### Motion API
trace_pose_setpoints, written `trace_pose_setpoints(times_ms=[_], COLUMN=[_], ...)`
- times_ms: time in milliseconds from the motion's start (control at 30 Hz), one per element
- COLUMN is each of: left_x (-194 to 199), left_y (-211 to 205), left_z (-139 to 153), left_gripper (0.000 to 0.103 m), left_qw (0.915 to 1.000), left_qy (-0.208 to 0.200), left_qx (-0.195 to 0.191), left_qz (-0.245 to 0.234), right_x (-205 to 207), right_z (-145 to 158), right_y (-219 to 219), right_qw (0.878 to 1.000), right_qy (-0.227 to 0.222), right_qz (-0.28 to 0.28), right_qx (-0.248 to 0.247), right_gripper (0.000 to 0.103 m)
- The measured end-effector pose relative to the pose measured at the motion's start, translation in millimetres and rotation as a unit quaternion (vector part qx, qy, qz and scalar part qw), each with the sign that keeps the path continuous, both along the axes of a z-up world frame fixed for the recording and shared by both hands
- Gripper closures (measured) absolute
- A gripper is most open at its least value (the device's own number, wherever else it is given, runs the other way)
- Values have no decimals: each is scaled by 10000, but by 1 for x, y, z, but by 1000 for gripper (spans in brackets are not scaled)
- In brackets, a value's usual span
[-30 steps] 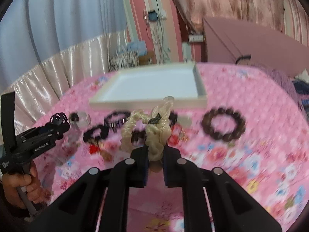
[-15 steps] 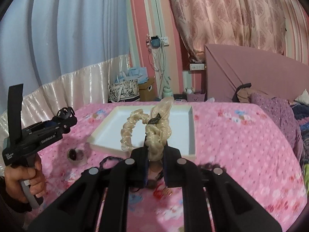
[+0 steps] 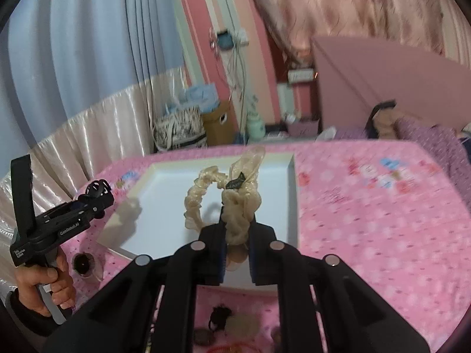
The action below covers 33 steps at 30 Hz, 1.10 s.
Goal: Organize jewelry
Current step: 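Carry both items over the white tray and open both tools to drop them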
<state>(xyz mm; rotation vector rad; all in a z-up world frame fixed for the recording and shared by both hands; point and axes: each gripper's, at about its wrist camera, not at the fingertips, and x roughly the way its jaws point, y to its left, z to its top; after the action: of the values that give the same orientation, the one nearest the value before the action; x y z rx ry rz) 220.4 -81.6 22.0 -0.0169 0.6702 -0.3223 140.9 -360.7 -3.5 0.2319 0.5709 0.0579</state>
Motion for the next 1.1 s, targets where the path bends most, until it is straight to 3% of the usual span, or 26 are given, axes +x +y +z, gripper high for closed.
trace_pose_setpoints(times_ms=[167, 267, 333, 600, 900, 933, 1000, 1100], left_x=[12, 14, 16, 25, 23, 23, 20, 19], left_y=[1, -6, -9, -17, -21, -22, -19, -15], left_z=[-23, -37, -44, -66, -67, -66, -64, -63], left_gripper=[57, 57, 57, 57, 55, 53, 36, 34], left_qw=[9998, 9993, 9990, 9962, 9956, 9956, 9961, 9970], left_qy=[172, 231, 416, 761, 726, 722, 669, 636], left_qx=[19, 242, 159, 414, 585, 584, 568, 437], left_qz=[96, 155, 3, -67, -74, -90, -53, -66], right_x=[29, 39, 42, 43, 50, 51, 49, 42], right_z=[-34, -51, -59, -72, -80, -82, -82, -76], right_y=[9, 12, 18, 12, 18, 21, 22, 19], right_qw=[9991, 9974, 9968, 9954, 9933, 9929, 9933, 9960], right_qy=[369, 609, 772, 951, 1083, 1098, 1055, 803], right_qz=[126, 167, 162, -38, 125, 167, 222, 349], right_qx=[141, 357, 141, -57, -371, -418, -415, -182], right_gripper=[92, 92, 92, 91, 90, 90, 85, 68])
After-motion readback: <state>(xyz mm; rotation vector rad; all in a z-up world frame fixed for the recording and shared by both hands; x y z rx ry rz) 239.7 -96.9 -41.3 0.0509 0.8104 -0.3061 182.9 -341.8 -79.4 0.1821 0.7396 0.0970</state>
